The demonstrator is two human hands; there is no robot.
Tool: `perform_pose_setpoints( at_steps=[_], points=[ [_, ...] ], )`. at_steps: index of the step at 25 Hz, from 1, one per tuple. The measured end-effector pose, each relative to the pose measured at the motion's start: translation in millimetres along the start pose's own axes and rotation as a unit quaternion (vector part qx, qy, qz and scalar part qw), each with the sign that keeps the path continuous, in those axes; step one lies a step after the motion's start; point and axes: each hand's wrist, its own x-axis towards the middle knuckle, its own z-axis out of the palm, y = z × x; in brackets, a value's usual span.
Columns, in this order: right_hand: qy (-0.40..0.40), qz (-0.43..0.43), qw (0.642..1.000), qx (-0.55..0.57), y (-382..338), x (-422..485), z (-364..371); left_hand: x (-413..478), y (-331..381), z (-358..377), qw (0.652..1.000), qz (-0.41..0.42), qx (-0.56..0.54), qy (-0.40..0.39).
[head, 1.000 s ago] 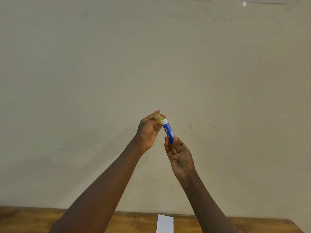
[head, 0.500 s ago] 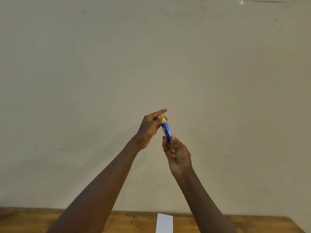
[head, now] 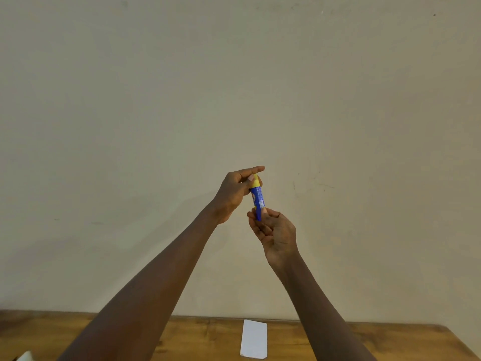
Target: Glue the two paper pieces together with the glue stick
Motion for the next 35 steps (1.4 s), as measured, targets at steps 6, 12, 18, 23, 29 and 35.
perform_pose_setpoints(
  at_steps=[6,12,18,23,29,35],
  points=[
    [-0.050,-0.191,0.845,-0.498,10.8,22.5,-42.5,-12.4,-28.7,34.8,0.993,-0.051,0.096,-0.035],
    [0.004,-0.091,0.809,-0.581,61.3,39.2,-156.0,-52.4,-118.5,56.4,0.971,-0.198,0.096,-0.090],
    [0.071,0.029,0.781,-0.620,133.1,58.8,-261.8,-130.9,-233.4,50.8,0.924,-0.322,0.188,-0.090],
    [0.106,0.082,0.768,-0.627,192.4,67.3,-302.2,-168.9,-297.9,48.3,0.893,-0.373,0.226,-0.106],
    [0.104,0.078,0.767,-0.628,207.7,74.5,-314.1,-155.5,-323.1,53.7,0.890,-0.366,0.254,-0.095],
    [0.075,0.103,0.752,-0.647,195.6,72.0,-314.9,-142.7,-310.8,52.4,0.901,-0.355,0.241,-0.058]
  ],
)
